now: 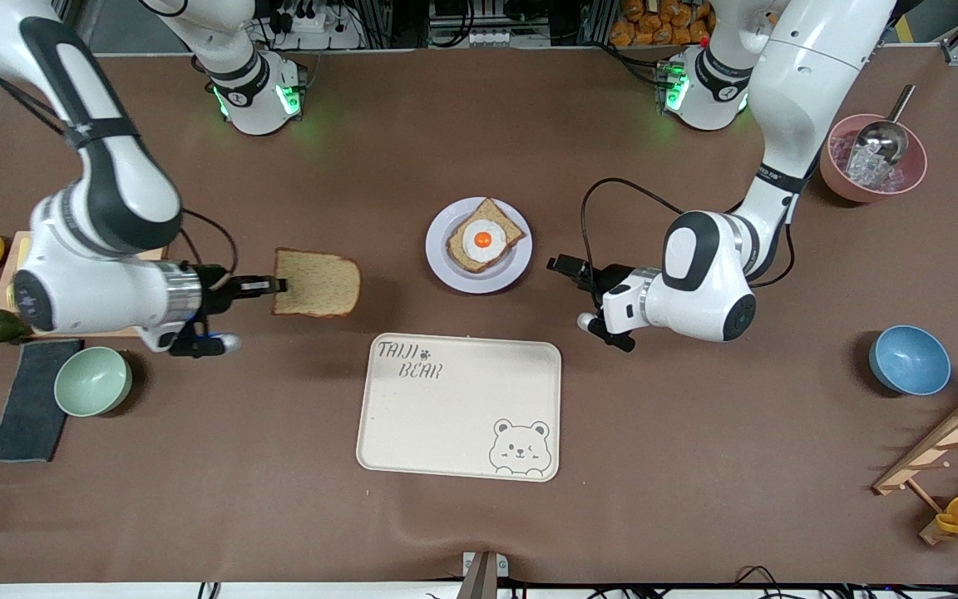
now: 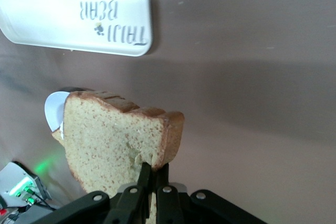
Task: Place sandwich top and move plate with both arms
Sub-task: 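Lift the bread slice with the right gripper and carry it toward the plate, then lower the bread slice onto the egg toast and open the right gripper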
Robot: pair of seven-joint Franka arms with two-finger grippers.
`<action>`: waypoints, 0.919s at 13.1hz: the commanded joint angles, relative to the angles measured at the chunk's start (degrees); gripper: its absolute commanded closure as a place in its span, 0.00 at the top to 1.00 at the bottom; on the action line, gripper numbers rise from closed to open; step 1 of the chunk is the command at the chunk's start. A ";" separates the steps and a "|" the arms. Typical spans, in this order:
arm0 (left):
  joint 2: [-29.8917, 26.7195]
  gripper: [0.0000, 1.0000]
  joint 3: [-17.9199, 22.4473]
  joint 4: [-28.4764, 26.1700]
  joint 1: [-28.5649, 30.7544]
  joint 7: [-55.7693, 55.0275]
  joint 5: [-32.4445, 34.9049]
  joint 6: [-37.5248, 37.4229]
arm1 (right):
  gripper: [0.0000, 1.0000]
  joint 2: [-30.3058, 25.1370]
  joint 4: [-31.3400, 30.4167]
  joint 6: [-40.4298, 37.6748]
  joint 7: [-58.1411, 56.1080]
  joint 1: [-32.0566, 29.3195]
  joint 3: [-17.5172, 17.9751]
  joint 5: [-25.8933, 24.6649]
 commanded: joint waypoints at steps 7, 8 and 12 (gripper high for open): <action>-1.99 1.00 -0.27 -1.31 0.01 -2.24 1.11 -0.19 | 0.00 -1.07 -11.87 19.87 16.07 14.86 3.63 0.72; -1.99 1.00 -0.35 -1.40 0.01 -2.25 1.11 -0.19 | 0.00 -1.24 -12.58 21.10 17.82 16.70 3.63 0.72; -1.99 1.00 -0.36 -1.57 0.01 -2.25 1.11 -0.19 | 0.00 -1.51 -18.10 28.73 21.35 23.74 3.37 0.63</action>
